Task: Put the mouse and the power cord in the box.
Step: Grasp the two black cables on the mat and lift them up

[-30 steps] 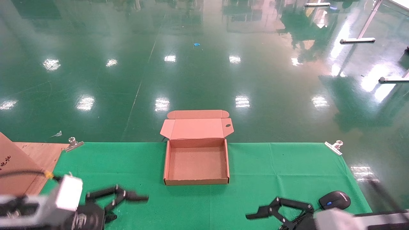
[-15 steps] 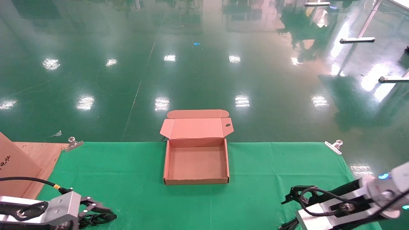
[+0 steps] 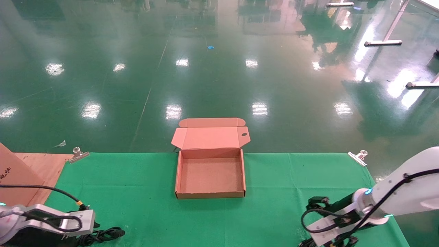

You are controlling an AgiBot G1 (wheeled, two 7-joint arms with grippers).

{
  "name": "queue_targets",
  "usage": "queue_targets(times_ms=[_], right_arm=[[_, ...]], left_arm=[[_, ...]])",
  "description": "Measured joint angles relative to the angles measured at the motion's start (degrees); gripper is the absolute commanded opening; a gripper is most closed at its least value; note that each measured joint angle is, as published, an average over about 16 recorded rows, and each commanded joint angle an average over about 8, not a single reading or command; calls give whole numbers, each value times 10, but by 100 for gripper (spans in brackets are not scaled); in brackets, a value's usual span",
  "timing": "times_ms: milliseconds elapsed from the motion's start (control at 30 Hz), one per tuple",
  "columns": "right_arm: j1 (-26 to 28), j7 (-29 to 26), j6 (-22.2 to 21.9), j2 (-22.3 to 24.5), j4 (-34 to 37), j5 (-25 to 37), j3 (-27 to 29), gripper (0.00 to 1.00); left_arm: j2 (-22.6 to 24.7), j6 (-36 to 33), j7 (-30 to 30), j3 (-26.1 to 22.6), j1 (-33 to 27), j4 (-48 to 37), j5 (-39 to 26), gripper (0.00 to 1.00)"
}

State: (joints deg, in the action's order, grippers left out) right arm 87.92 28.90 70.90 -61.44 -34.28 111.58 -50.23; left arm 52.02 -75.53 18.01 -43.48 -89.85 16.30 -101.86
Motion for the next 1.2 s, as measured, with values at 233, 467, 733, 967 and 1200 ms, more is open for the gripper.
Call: queue_targets(times_ms=[233, 467, 733, 967, 1200], right_arm=[[3, 60, -37, -42, 105, -9, 3, 100], [11, 109, -56, -70, 187, -20, 9, 100], [22, 147, -68, -88, 249, -30, 15, 100], [31, 168, -73, -97, 281, -33, 16, 28], [39, 181, -75, -102, 301, -34, 18, 0]], left_arm=[[37, 98, 26, -7, -3, -69, -21, 100], [53, 158, 41, -6, -1, -107, -24, 100], [54, 155, 60, -4, -2, -130, -20, 100], [49, 137, 72, 2, -6, -141, -11, 43], [47, 127, 81, 6, -9, -148, -5, 0]])
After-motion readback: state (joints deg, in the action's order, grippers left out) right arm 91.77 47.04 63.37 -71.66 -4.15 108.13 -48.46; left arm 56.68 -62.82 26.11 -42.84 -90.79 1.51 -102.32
